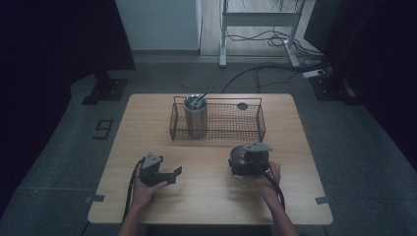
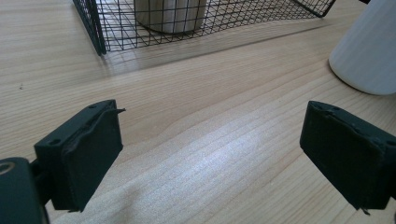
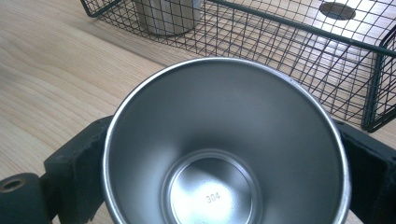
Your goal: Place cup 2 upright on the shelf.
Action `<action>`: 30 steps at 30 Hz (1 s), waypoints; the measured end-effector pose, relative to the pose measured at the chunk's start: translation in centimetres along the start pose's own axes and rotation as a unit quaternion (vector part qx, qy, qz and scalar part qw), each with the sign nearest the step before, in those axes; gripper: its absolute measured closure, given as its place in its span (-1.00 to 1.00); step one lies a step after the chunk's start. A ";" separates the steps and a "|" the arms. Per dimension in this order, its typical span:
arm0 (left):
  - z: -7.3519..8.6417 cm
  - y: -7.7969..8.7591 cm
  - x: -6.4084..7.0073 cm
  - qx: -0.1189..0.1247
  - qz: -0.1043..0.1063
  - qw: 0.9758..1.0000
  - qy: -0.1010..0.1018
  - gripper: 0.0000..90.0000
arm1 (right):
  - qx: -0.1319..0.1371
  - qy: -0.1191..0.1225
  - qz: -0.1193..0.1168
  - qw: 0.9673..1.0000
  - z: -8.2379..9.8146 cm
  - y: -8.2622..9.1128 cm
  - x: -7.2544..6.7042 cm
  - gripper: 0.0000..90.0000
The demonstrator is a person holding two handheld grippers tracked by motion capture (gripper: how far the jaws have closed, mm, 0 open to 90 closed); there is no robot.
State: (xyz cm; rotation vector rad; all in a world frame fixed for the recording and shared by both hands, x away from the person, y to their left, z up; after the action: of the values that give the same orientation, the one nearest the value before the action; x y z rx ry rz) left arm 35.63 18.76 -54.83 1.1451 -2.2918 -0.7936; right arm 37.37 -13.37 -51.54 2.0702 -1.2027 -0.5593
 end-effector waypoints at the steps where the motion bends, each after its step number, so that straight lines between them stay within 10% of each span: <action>1: 0.0 0.0 -0.1 0.001 0.000 1.000 0.000 -0.87 | 0.000 0.000 0.000 1.000 0.0 0.0 0.0 -0.87; 30: 0.0 0.5 -0.6 0.003 -0.002 1.000 0.010 -0.87 | 0.029 -0.027 -0.001 0.999 -0.8 3.0 2.0 -0.87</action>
State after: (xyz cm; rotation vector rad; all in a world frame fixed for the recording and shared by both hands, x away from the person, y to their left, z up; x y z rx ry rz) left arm 35.63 19.50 -54.60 1.1552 -2.2780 -0.7741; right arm 37.12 -15.93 -48.86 2.1169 -1.2618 -0.5923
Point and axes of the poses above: each handheld gripper's, and its own axes: y roughly backward along the jaws, z roughly out of its underside, x roughly to its right, the point moved 4 cm from there along -y, roughly forward along the jaws, and after that the axes turned 10 degrees about -x, right-handed, at the moved point
